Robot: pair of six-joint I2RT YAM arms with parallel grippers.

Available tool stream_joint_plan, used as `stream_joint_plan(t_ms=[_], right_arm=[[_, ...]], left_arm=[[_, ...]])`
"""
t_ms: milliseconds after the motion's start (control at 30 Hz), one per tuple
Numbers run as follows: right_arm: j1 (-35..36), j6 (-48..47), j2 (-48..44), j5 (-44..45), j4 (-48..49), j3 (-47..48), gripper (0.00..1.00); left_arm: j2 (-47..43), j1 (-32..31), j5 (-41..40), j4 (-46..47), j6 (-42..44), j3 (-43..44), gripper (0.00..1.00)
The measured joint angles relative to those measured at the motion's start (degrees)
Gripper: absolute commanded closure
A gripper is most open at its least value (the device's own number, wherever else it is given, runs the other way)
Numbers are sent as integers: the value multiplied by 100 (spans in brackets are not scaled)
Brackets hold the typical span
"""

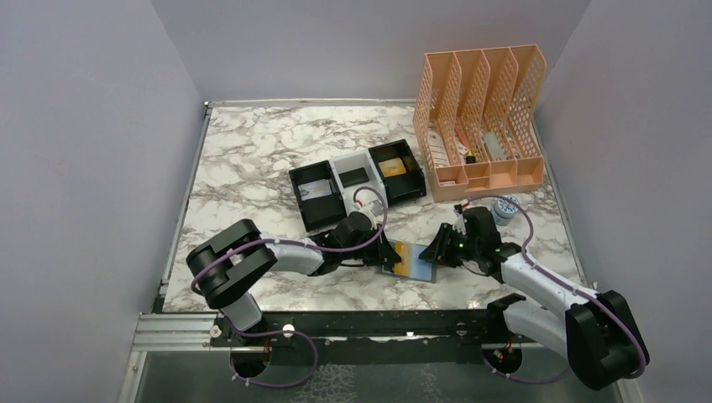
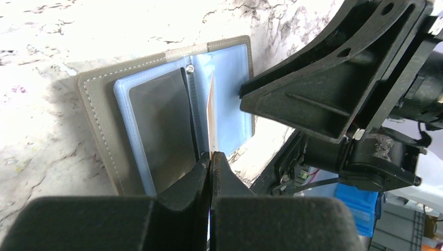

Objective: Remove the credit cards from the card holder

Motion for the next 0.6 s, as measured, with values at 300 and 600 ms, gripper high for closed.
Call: stream_joint_plan(t_ms=[300, 600], right_arm=[[0, -387, -323, -232, -223, 391, 69], [2, -450, -13, -1123, 393, 422, 70]], left_arm=[[-855, 15, -439, -1405, 636, 155, 100], [-1843, 35, -1115, -2308, 1060, 269, 100]])
